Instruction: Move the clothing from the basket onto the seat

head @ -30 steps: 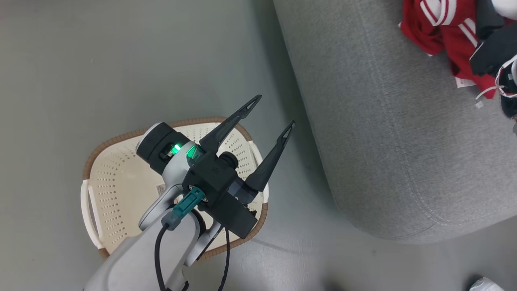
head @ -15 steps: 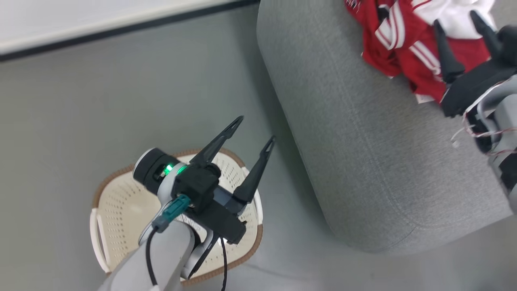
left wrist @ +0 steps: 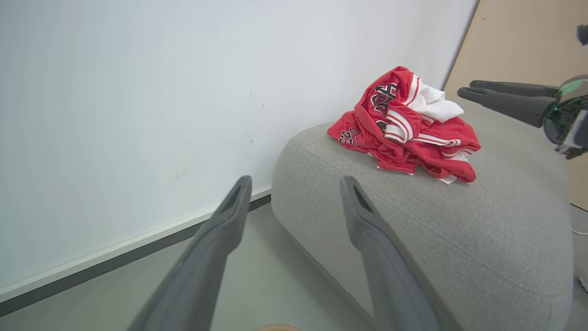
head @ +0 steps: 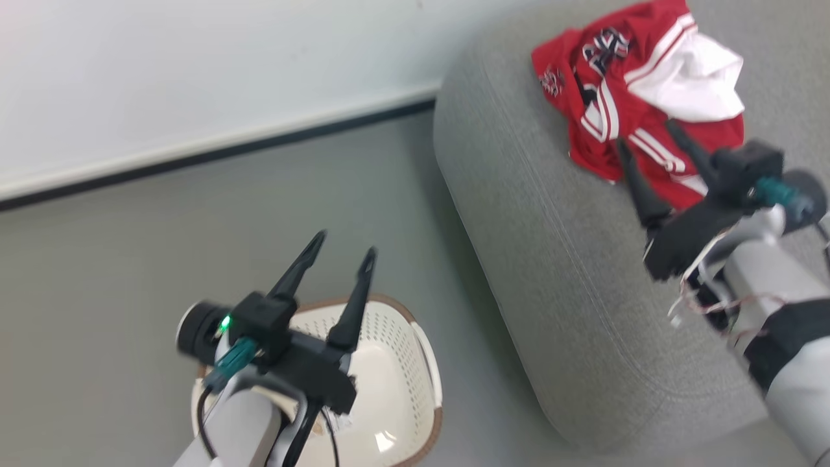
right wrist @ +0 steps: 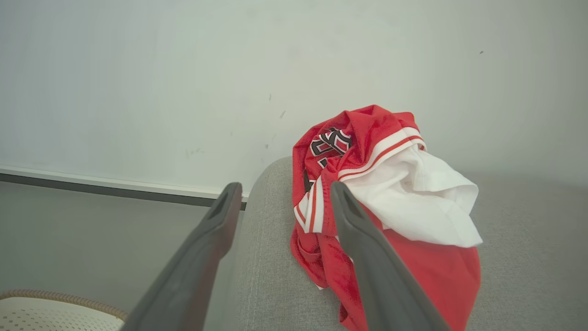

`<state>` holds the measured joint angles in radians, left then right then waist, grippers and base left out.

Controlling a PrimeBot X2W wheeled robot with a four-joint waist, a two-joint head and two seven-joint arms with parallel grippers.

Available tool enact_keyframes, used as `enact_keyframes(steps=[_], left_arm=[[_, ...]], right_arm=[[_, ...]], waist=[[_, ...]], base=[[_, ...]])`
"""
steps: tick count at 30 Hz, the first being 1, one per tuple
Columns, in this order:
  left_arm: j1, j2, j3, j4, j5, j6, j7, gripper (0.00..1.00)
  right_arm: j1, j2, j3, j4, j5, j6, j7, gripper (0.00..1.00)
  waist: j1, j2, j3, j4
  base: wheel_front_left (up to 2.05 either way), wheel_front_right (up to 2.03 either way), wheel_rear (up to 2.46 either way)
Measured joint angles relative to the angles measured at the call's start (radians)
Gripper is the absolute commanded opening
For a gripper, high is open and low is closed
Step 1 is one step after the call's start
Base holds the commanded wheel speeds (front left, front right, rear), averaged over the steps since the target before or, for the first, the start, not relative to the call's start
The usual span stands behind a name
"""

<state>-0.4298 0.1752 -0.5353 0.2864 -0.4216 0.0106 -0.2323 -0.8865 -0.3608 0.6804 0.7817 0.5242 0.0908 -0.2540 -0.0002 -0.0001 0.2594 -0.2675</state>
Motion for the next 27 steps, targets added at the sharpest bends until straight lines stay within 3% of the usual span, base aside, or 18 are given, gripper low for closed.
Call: enact_keyframes(steps=[7, 18, 27], left_arm=[[0.132, 0.019, 0.065, 0.031, -0.027, 0.045, -0.011, 1.0], [0.335, 0.051, 0.168, 0.012, -0.066, 0.087, -0.017, 1.0], [0.475, 0.078, 0.26, -0.074, -0.072, 0.104, -0.017, 1.0]], right_arm=[[0.16, 0.024, -0.031, -0.084, 0.005, -0.053, 0.0, 1.0], [0.45, 0.035, -0.091, -0.285, 0.028, -0.169, 0.0, 1.0], [0.623, 0.024, -0.14, -0.469, -0.009, -0.206, 0.0, 1.0]], waist=[[0.0, 0.0, -0.106, 0.048], [0.0, -0.0001, -0.242, 0.132], [0.0, -0.0001, -0.308, 0.192]], base=[[0.0, 0.0, 0.0], [0.0, 0.0, 0.0], [0.0, 0.0, 0.0]])
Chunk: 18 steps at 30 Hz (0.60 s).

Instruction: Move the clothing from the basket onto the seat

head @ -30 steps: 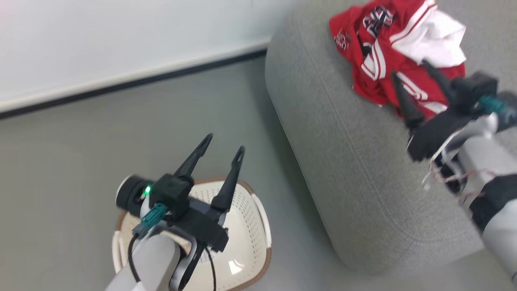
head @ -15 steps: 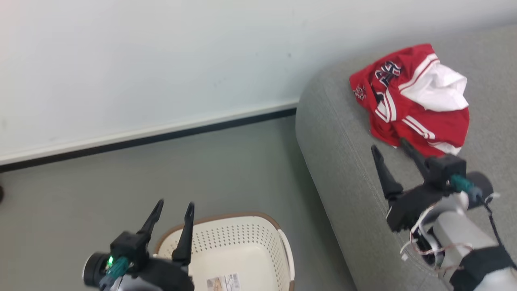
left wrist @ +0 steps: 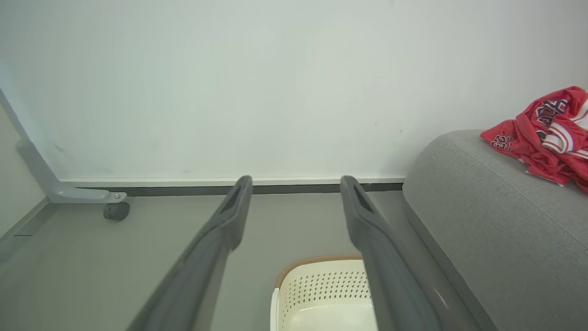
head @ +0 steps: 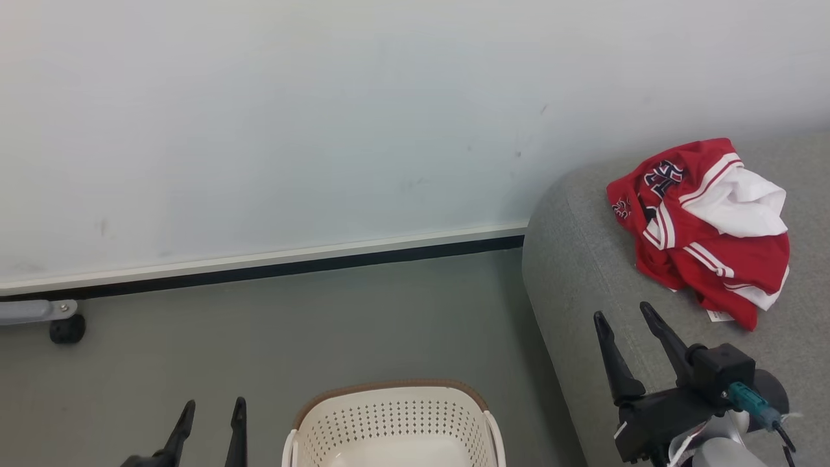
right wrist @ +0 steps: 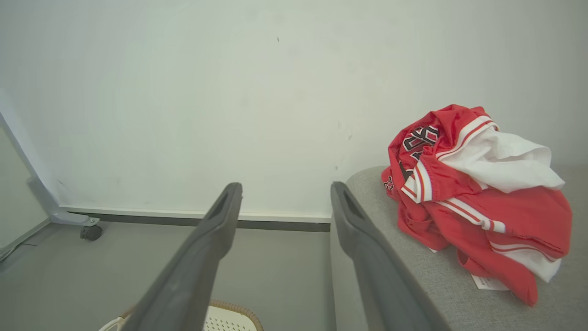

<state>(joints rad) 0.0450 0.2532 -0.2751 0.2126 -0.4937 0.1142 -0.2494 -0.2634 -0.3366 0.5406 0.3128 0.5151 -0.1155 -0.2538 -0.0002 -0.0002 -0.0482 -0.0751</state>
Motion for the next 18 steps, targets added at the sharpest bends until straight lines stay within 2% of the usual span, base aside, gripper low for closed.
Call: enact_keyframes(steps=[10, 18], left_arm=[[0.092, -0.018, 0.042, -0.088, 0.01, 0.002, 0.0, 1.0], [0.114, -0.031, 0.072, -0.128, 0.022, 0.009, 0.0, 1.0]], right_arm=[[0.136, -0.006, -0.073, -0.142, -0.048, -0.009, 0.0, 1.0], [0.203, 0.017, -0.165, -0.185, -0.098, -0.009, 0.0, 1.0]], waist=[[0.0001, 0.0, -0.015, 0.018], [0.0002, 0.0002, -0.009, 0.015]], base=[[0.0, 0.0, 0.0], [0.0, 0.0, 0.0]])
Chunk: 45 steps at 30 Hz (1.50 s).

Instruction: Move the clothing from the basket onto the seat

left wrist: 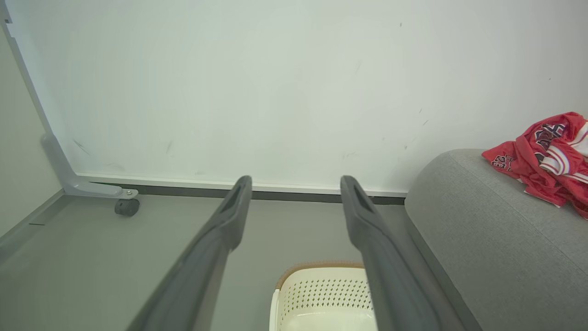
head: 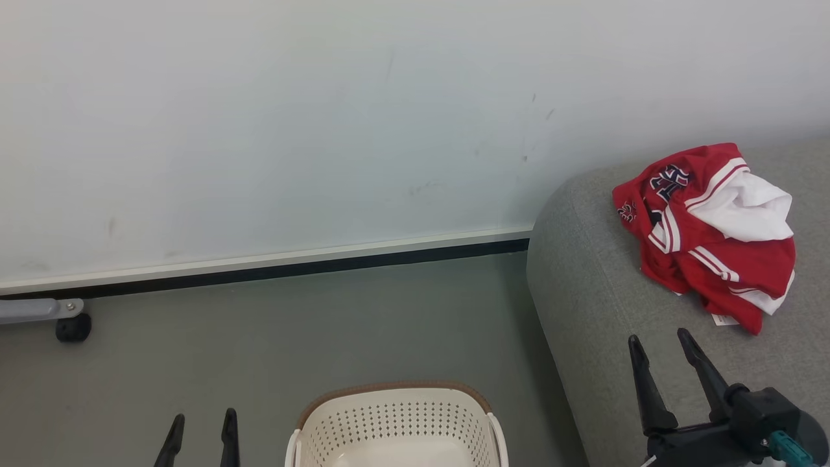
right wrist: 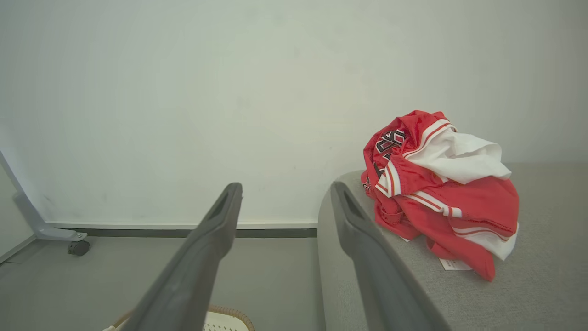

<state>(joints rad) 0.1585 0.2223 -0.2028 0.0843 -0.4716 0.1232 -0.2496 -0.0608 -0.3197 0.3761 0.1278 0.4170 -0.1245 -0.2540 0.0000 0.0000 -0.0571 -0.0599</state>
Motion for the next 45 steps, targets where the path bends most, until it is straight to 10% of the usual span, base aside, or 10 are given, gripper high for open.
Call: enact_keyframes(steps=[29, 30, 45], left_arm=[[0.014, -0.021, 0.046, -0.058, 0.053, 0.0, 0.0, 1.0], [0.014, -0.022, 0.046, -0.056, 0.055, 0.0, 0.0, 0.0], [0.022, -0.055, 0.06, 0.011, -0.045, -0.019, 0.038, 0.0]], right_arm=[[0.054, 0.081, -0.121, -0.067, -0.12, 0.0, 0.0, 1.0], [0.055, 0.083, -0.121, -0.064, -0.12, 0.0, 0.0, 0.0], [0.09, 0.12, -0.148, 0.005, -0.017, 0.021, 0.04, 0.0]], waist=[[0.0, 0.0, 0.021, -0.005], [0.0001, 0.0, 0.022, -0.005], [0.0001, 0.0, 0.026, 0.001]], base=[[0.0, 0.0, 0.0], [0.0, 0.0, 0.0], [0.0, 0.0, 0.0]])
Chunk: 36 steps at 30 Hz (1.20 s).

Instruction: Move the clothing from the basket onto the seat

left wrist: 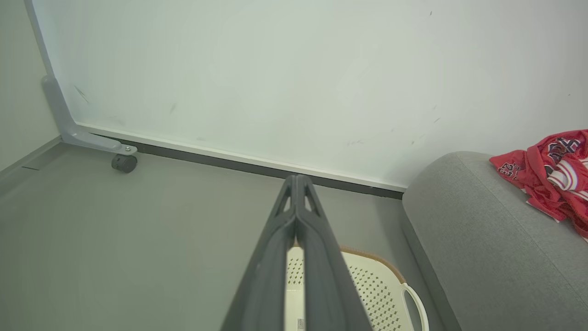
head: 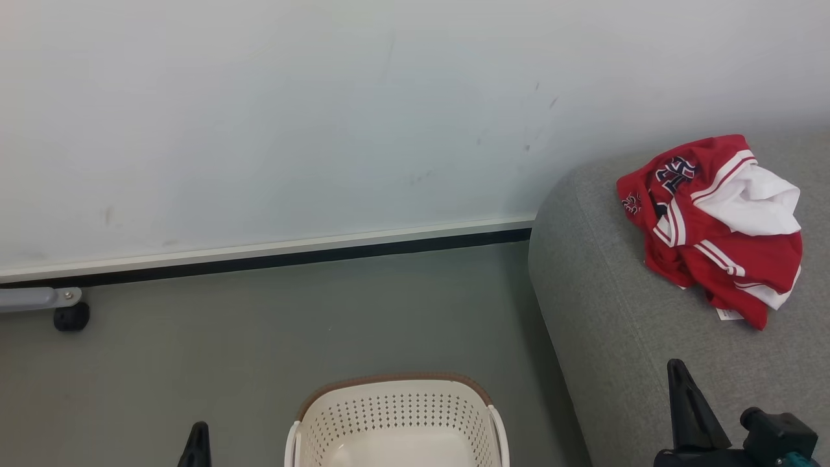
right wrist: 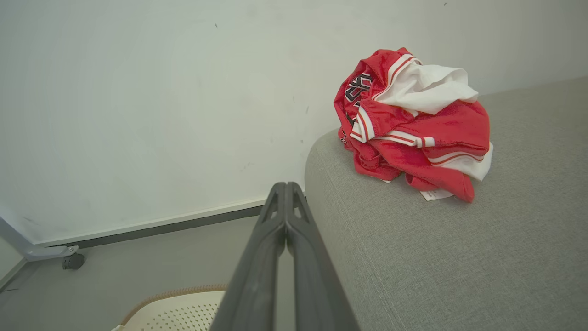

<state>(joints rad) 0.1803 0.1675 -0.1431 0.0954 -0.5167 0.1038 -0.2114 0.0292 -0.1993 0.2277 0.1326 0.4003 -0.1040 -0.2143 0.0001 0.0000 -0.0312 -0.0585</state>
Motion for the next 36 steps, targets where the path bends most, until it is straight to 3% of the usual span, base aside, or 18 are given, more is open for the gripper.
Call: enact_keyframes(steps=[36], left_arm=[[-0.096, -0.046, 0.095, 0.068, -0.429, -0.087, 0.135, 0.0]], right_arm=[[-0.041, 0.061, -0.144, 0.058, 0.483, 0.087, 0.135, 0.0]], waist=[[0.0, 0.0001, 0.013, 0.023]], base=[[0.0, 0.0, 0.0]])
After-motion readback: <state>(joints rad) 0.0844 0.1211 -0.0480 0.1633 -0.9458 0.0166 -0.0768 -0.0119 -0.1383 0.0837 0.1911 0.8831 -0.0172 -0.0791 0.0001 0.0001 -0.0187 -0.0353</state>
